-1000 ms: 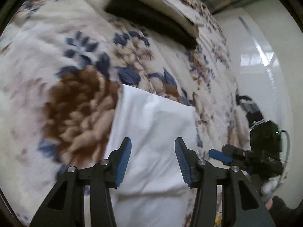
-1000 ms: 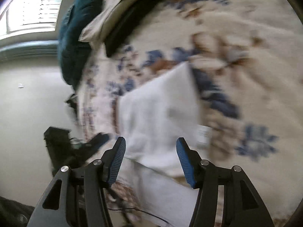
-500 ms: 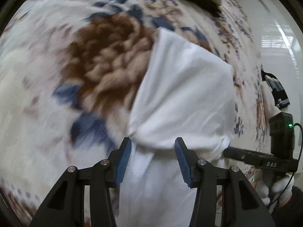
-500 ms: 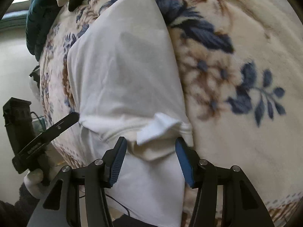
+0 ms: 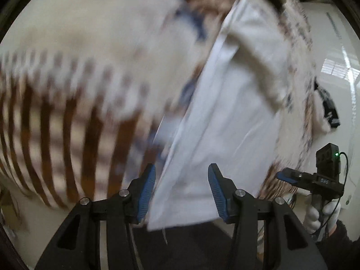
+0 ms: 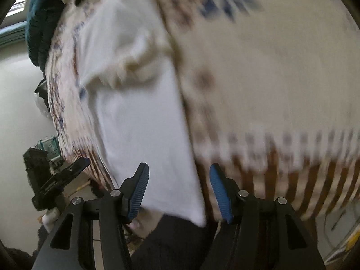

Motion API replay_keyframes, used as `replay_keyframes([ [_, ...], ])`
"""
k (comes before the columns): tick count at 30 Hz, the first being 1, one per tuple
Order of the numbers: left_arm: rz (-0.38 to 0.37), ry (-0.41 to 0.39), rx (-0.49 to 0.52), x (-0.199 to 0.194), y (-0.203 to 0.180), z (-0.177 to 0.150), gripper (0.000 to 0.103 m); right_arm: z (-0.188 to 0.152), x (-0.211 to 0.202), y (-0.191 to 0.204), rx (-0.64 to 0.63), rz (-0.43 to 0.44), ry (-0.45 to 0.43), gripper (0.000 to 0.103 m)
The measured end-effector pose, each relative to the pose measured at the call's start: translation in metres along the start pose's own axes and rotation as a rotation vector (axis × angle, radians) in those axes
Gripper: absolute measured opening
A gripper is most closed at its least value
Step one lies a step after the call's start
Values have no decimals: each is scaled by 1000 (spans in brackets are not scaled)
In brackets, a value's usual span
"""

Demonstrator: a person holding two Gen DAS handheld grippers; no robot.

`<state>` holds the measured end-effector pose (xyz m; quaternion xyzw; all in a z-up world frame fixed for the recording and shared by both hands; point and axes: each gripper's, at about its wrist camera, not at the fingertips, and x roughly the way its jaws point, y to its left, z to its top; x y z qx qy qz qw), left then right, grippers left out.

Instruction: Fold small clothes

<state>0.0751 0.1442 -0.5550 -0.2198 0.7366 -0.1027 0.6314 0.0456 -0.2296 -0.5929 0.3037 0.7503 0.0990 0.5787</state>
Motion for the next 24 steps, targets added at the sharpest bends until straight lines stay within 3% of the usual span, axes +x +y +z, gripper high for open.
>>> replay_keyframes([
  [5,-74,101,-25,39,18,-30,45,-36,31,-33,51,45,78,58],
  [11,-97,76,-19,48,12,-34,43,-50,64,-50,89,122,120,58],
  [12,-97,65,-7,47,9,-37,39,-48,67,-48,89,124,123,58],
  [13,-90,56,8,45,5,-38,17,-48,71,-48,91,129,126,58],
  [14,-100,53,17,45,-1,-39,7,-48,74,-48,94,139,129,58],
  [15,-108,46,14,41,-4,-41,7,-44,78,-42,101,156,136,57],
  [17,-127,27,8,35,-9,-44,5,-48,81,-37,106,174,133,37],
  [18,-134,17,2,31,-11,-46,5,-50,82,-35,105,174,136,17],
  [19,-146,9,-5,26,-13,-47,5,-51,82,-33,102,171,140,8],
  [24,-248,-27,-66,-4,-21,-49,5,-62,61,-21,84,217,100,4],
])
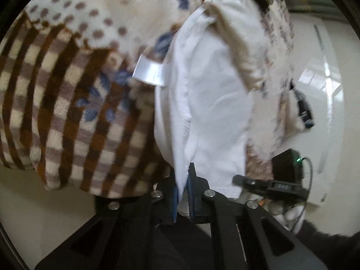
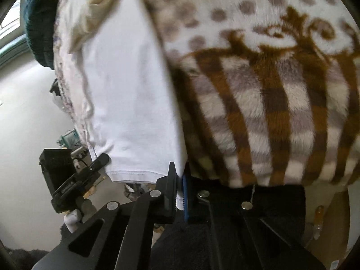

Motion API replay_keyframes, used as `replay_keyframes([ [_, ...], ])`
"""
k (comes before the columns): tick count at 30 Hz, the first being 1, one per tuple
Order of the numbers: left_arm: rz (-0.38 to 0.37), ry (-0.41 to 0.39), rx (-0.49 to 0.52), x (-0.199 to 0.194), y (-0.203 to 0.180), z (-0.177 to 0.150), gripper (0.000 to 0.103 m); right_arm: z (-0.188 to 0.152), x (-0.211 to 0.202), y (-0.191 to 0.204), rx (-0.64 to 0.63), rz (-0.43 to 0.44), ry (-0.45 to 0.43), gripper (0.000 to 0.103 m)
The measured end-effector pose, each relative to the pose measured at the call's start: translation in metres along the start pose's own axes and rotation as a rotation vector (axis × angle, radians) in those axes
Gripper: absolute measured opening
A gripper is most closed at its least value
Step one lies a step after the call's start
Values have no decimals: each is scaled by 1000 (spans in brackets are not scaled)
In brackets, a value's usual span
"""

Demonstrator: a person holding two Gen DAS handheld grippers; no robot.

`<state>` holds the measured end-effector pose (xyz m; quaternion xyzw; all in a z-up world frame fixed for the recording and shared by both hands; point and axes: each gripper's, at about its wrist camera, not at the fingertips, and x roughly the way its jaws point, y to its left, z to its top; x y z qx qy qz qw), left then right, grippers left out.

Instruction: Fold small clothes

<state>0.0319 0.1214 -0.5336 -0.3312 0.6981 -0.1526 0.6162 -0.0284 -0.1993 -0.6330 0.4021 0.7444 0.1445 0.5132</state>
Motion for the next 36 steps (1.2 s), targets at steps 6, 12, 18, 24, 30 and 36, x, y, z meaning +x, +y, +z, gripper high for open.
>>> replay_keyframes([
  [6,-162,-92,-33,-43,-33,47,5,5,-53,46,-77,75,-93,4],
  [12,-266,-210,-16,-44,-77,146,5,64,-106,103,-121,158,-240,4],
  [18,-281,-228,-39,-14,-85,251,7,164,-131,131,-75,182,-362,4],
  [24,-281,-230,-86,-8,-74,300,59,243,-134,133,61,252,-463,31],
  [30,-85,-248,-1,-18,-71,301,63,246,-153,132,30,182,-518,55],
  [36,57,-151,98,27,-73,318,60,256,-132,126,-33,-46,-468,55],
])
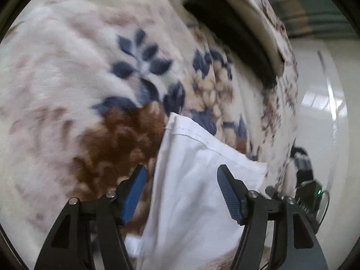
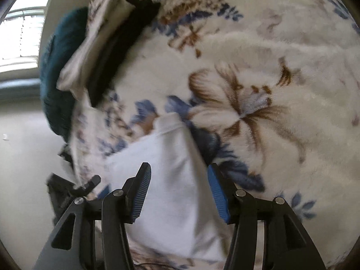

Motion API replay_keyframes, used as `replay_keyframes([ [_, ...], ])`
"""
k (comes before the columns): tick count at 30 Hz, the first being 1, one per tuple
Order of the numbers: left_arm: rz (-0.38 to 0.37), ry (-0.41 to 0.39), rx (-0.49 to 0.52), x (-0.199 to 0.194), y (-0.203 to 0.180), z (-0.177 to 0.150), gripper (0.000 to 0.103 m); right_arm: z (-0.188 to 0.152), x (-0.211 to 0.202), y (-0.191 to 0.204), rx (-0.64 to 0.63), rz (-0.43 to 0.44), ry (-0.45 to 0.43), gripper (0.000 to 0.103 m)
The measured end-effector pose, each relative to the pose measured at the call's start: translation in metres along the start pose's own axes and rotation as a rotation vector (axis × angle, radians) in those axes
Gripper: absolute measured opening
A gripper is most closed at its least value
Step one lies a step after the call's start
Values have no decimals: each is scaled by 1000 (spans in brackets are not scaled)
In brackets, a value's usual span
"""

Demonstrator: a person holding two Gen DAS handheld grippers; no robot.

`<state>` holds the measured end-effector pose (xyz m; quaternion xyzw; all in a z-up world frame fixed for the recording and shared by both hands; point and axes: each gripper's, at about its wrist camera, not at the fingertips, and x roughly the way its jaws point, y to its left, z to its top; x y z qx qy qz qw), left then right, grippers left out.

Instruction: Fold small clothes

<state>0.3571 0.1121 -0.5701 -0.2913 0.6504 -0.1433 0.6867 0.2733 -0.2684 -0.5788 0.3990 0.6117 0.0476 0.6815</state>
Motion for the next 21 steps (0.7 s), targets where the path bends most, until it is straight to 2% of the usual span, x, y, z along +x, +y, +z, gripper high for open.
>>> replay_keyframes([
  [1,-5,-11,18,2,-4,0,45,3,6,-2,-2,-8,5,55],
  [2,-6,-25,44,4,-9,2,6,6,11,-2,-4,-6,8,54],
  [3,1,-18,63,6,-14,5,4,10,16,1,-13,-6,-1,37],
  [4,11,-20,73,6,-16,7,3,13,17,4,-23,-3,-20,10],
  [5,17,-28,84,6,-18,9,3,14,16,6,-32,-3,-29,5],
  [9,19,-10,83,14,-14,19,4,24,12,18,-45,-50,-93,3],
  [12,1,61,16,15,4,25,19,29,18,20,-58,-131,-90,3],
  [14,-21,54,6,-2,10,18,32,33,23,15,-46,-157,-32,7],
  [15,-11,44,9,-10,11,12,35,33,20,11,-30,-165,-3,17],
  [16,9,33,15,-21,12,1,41,31,13,7,-30,-157,2,33],
  [18,49,20,18,-46,16,-30,44,22,-2,2,-45,-148,-6,47],
  [19,59,20,-1,-53,19,-43,44,16,-8,0,-50,-153,-7,47],
  [21,37,23,-108,-69,33,-82,44,-3,-19,-9,-46,-172,6,47],
])
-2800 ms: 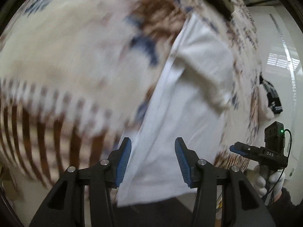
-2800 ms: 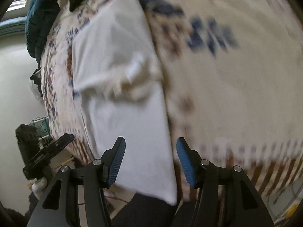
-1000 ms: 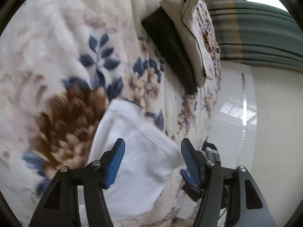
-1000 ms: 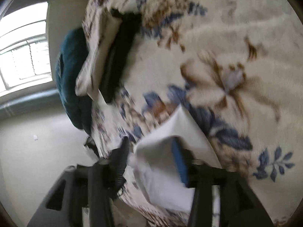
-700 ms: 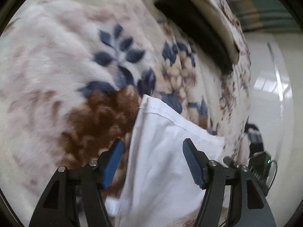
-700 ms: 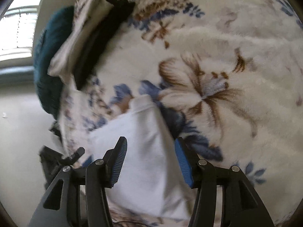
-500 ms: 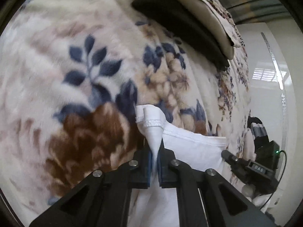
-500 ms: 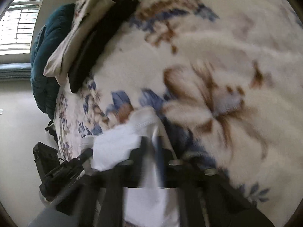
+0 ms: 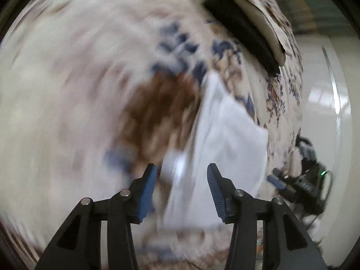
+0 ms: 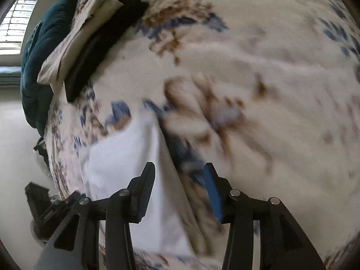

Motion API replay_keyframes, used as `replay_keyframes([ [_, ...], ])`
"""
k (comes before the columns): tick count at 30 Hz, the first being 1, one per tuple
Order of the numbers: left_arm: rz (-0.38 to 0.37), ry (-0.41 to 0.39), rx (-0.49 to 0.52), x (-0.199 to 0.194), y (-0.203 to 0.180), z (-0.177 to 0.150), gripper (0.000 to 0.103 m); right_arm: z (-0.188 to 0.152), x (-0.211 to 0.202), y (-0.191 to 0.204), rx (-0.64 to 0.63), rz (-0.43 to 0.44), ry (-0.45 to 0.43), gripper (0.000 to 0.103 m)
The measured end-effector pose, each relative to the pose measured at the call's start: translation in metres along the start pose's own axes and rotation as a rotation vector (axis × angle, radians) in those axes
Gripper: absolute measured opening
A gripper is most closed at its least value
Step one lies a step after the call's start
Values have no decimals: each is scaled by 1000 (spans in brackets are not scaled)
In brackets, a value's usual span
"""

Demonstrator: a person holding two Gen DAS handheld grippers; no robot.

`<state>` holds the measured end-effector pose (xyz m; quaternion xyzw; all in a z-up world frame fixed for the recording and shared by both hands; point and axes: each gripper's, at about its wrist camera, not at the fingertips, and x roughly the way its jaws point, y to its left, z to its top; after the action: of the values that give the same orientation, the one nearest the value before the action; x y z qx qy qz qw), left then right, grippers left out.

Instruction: Fold small clothes

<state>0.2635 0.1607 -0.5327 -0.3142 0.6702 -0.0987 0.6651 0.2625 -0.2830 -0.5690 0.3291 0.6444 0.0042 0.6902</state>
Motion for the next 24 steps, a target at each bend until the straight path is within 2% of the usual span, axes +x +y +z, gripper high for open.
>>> replay_keyframes([
  [4,-154,85,-265,8,31,-57,45,-49,-4,-12,52,3,45,47],
  [7,-271,117,-387,38,38,-77,45,-88,-1,-19,119,49,88,47],
  [9,-325,79,-448,52,42,-77,45,-110,10,-21,163,96,124,47],
  [11,-342,15,-505,56,49,-74,43,-120,23,-23,201,147,150,47],
  [13,-350,-32,-554,54,56,-72,42,-128,43,-33,289,214,176,47],
  [14,-341,-42,-554,50,57,-72,39,-129,49,-39,335,240,163,43],
  [15,-331,-61,-544,43,58,-72,39,-129,52,-42,355,243,143,27],
  [16,-319,-88,-525,35,59,-71,39,-128,53,-45,376,235,126,22],
  [18,-270,-126,-478,16,67,-64,39,-127,55,-47,393,233,114,17],
  [21,-139,-168,-440,-6,88,-52,39,-127,53,-45,362,217,105,17],
  [24,-123,-138,-398,-15,93,-45,42,-124,48,-41,326,202,112,17],
])
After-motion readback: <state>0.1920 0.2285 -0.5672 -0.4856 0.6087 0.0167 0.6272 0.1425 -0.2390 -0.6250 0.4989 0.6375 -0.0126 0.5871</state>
